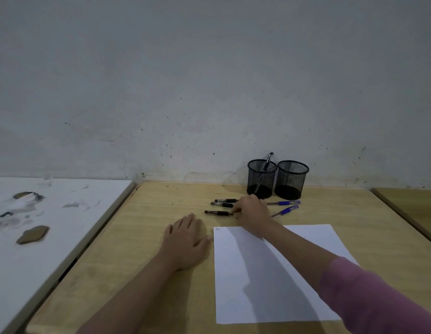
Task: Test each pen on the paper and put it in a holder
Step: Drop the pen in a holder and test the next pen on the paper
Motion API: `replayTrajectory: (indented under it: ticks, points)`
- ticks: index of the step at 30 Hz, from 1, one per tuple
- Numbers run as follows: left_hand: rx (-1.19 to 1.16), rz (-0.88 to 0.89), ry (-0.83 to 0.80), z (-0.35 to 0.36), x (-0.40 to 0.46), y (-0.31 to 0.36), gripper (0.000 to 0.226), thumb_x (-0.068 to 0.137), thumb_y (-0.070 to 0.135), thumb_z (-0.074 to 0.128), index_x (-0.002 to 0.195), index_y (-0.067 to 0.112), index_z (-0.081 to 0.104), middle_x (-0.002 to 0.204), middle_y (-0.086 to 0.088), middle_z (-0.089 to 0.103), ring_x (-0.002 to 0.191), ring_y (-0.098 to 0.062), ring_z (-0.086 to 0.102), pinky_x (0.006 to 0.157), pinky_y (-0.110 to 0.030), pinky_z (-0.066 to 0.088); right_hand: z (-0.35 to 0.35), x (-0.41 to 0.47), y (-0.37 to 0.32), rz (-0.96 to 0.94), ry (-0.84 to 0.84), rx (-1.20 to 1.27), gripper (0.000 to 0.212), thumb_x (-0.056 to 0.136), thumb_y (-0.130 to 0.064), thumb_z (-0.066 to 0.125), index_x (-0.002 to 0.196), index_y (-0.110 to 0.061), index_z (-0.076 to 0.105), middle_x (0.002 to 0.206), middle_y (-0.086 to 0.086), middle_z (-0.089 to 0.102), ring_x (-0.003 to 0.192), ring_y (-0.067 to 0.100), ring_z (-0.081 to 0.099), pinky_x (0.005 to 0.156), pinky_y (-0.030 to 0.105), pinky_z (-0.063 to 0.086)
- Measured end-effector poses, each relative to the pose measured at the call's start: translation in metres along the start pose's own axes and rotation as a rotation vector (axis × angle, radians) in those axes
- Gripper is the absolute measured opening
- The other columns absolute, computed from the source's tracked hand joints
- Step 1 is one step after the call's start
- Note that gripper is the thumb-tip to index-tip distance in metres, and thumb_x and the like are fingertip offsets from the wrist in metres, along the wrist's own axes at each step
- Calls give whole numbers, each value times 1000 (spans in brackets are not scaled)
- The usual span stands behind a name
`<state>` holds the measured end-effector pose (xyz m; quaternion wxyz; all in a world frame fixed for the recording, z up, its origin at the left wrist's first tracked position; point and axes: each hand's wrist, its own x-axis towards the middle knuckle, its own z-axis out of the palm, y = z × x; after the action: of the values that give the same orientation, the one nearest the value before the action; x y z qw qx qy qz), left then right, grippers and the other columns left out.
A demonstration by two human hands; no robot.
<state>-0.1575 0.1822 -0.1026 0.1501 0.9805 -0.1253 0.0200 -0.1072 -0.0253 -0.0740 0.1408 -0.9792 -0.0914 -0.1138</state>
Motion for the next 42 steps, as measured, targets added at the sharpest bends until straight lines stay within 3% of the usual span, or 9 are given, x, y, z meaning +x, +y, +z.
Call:
replayTrajectory:
  ticks: [3, 7, 11, 15, 18, 21, 25, 30, 42]
  points:
    - [-88, -20, 30, -1, 0, 1, 78, 85, 60, 38, 146, 17, 17, 156, -2, 20, 143, -20, 18, 117, -46, 12, -4, -4, -2, -43, 24, 4, 23, 92, -17, 53, 106, -22, 71, 110, 0, 67, 106, 23, 50, 89, 36, 37]
    - [-322, -25, 141, -9, -6, 6, 81, 83, 46, 59, 146, 15, 19, 150, -3, 33, 136, -21, 33, 110, -36, 31, -22, -18, -8, -122, 50, -33, 23, 94, -21, 52, 107, -25, 70, 110, -2, 65, 104, 23, 47, 86, 36, 35]
    - [-437, 18, 281, -25, -13, 29, 55, 84, 32, 64, 134, 19, 45, 128, -2, 55, 114, -21, 53, 92, -37, 47, -43, -32, -12, -173, 90, -14, 21, 94, -22, 54, 103, -26, 72, 107, -4, 66, 104, 24, 46, 80, 34, 30]
    - [-451, 54, 328, -43, -18, 50, 16, 84, 19, 64, 98, 13, 69, 90, -4, 69, 81, -20, 61, 74, -36, 52, -65, -44, -17, -196, 136, -27, 20, 92, -22, 55, 103, -27, 71, 106, -6, 65, 103, 23, 45, 80, 34, 27]
    - [-507, 21, 365, -56, -24, 65, 11, 84, 18, 65, 84, 8, 70, 72, -6, 66, 65, -19, 57, 57, -26, 42, -75, -54, -17, -229, 391, -45, 13, 82, -25, 67, 93, -22, 72, 98, -3, 63, 95, 24, 52, 76, 33, 30]
    - [-560, 7, 408, -67, -29, 76, 13, 84, 18, 65, 82, 7, 70, 67, -5, 64, 60, -15, 54, 52, -21, 37, -78, -69, -23, -127, 606, 191, 12, 75, -26, 72, 73, -17, 65, 76, -1, 59, 76, 20, 54, 65, 31, 41]
    - [-588, 45, 408, -75, -35, 92, 11, 83, 17, 65, 85, 8, 71, 70, -5, 67, 64, -18, 59, 56, -22, 41, -87, -84, -43, 241, 385, 728, 26, 83, -33, 68, 68, -14, 59, 61, -5, 55, 64, 13, 53, 59, 26, 42]
    - [-614, 91, 383, -80, -42, 105, 7, 82, 13, 66, 82, 6, 68, 66, 0, 62, 60, -13, 55, 53, -14, 39, -95, -78, -56, 526, 217, 1179, 29, 88, -26, 62, 72, -2, 59, 67, 9, 53, 53, 16, 40, 51, 26, 33]
    - [-557, 74, 314, -90, -45, 106, 12, 82, 13, 63, 71, 12, 60, 55, 4, 54, 51, -10, 48, 49, -21, 34, -93, -55, -63, 641, 152, 1364, 19, 83, -3, 58, 65, -5, 52, 54, 7, 45, 47, 16, 37, 48, 27, 30]
